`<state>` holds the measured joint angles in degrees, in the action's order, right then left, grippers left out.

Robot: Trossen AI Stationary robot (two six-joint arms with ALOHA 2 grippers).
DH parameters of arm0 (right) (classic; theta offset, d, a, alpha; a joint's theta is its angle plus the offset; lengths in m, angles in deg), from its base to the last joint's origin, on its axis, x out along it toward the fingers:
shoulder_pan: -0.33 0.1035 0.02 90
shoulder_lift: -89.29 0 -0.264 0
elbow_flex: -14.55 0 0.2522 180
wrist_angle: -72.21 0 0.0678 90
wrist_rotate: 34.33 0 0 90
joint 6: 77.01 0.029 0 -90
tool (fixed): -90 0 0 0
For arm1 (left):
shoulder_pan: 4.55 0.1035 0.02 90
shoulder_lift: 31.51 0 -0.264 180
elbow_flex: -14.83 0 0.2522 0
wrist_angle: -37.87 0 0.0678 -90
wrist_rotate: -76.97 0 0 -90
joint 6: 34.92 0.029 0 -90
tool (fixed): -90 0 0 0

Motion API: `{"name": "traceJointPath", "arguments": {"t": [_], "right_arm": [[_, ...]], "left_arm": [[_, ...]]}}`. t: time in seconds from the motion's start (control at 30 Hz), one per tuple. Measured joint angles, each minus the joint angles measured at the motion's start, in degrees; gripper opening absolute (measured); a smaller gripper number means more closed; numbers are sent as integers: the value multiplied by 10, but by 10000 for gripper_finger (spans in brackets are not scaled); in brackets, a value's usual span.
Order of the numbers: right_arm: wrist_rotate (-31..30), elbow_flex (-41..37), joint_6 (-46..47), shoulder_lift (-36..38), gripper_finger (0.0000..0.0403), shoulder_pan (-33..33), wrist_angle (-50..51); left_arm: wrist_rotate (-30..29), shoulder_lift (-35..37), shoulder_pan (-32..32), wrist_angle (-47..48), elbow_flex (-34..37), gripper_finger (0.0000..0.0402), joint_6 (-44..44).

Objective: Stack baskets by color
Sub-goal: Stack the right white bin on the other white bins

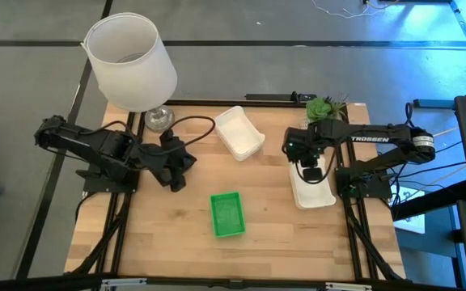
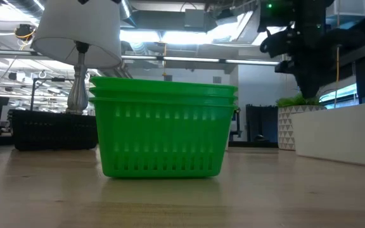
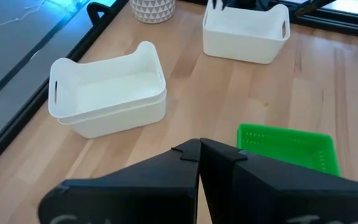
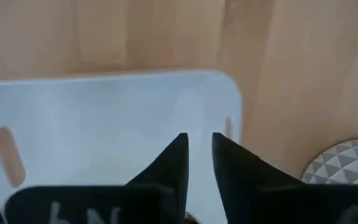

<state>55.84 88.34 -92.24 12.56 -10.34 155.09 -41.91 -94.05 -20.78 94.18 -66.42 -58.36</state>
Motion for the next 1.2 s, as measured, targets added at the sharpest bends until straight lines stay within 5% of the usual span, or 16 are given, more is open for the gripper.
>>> {"name": "traceJointPath", "arguments": {"t": [0.37, 0.87, 1.03, 1.2], "right_arm": [[-49, -17, -1, 0, 167, -20, -29], [-35, -128, -82, 0, 168, -40, -173], [-14, -155, -111, 0, 147, -54, -212], [21, -161, -106, 0, 65, -58, -230]], "left_arm": [[0, 1, 0, -2, 0, 0, -4], [-3, -1, 3, -7, -1, 0, -19], [-5, -1, 6, -23, -1, 0, -18], [-5, -1, 6, -24, -1, 0, -18]]}}
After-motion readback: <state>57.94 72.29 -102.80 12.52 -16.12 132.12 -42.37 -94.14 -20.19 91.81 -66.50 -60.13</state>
